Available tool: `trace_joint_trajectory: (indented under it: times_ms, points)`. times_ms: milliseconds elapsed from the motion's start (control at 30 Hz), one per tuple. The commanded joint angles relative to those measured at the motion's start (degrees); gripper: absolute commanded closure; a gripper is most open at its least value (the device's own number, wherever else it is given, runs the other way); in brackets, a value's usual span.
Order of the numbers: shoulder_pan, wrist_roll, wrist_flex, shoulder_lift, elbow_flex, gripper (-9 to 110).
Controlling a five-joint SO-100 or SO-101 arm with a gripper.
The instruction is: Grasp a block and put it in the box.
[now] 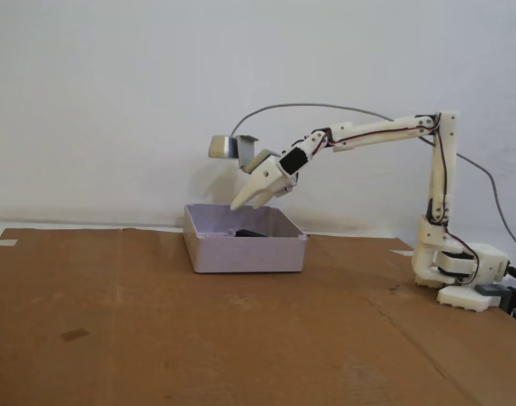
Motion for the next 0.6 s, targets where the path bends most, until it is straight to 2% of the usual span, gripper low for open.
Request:
trace_joint_trajectory:
  times_ms: [0,333,500,567]
  points:
    - [-1.76,-0.62,-6.68,10.72,-6.24,60]
    - [-4.48,-0.53,-8.17,13.01,-6.42,62]
    - [-4.48,-0.53,-7.91,15.03,-5.63,84]
    - [-4.48,-0.62,-7.91,15.47,-5.63,88]
